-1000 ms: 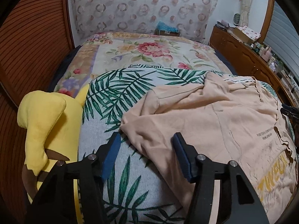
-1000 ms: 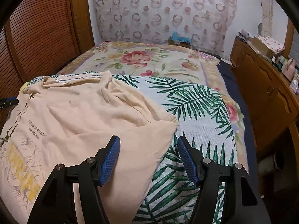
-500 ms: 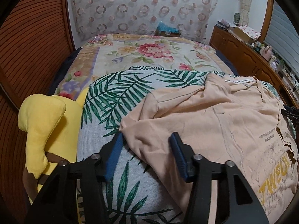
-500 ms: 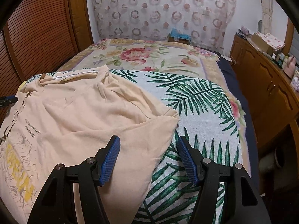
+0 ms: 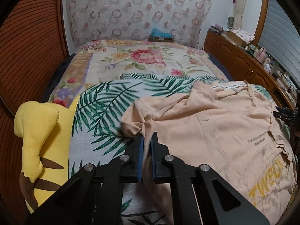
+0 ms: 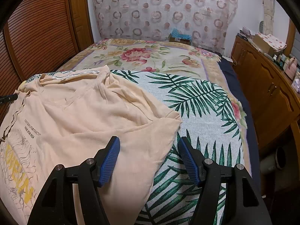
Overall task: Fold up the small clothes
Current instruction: 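Grasp the hem with the left tool while the right tool grasps the hem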
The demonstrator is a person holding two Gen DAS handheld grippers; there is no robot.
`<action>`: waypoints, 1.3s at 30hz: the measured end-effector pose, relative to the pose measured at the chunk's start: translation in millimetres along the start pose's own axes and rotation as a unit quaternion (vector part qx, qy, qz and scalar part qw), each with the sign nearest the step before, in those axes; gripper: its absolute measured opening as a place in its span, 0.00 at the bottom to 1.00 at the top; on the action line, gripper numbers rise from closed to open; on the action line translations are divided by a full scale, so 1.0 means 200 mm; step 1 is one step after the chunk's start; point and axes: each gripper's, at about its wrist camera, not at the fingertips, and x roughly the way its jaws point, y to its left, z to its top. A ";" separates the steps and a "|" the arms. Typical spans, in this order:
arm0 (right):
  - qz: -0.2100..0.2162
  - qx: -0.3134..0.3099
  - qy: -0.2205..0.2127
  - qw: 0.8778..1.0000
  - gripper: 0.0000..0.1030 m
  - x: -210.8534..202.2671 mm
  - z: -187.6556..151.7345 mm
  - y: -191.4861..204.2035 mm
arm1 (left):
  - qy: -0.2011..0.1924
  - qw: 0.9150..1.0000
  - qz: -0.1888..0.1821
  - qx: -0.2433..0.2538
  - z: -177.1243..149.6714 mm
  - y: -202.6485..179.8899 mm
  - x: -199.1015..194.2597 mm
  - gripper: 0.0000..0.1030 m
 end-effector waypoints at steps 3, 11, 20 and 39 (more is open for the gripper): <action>0.003 0.000 0.004 1.000 0.65 0.01 0.02 -0.01 | -0.011 1.000 -0.013 0.000 0.02 -0.02 -0.04 0.07; 0.020 -0.024 0.001 1.000 0.39 0.02 0.04 0.03 | -0.052 0.998 -0.042 0.018 0.05 -0.15 -0.19 0.07; 0.041 -0.039 -0.025 0.998 0.09 -0.10 0.02 0.13 | -0.090 0.992 -0.072 0.042 0.03 -0.30 -0.39 0.07; 0.059 -0.045 -0.135 0.988 0.08 -0.88 -0.36 0.19 | -0.161 0.982 -0.084 0.054 -0.39 -0.36 -0.99 0.07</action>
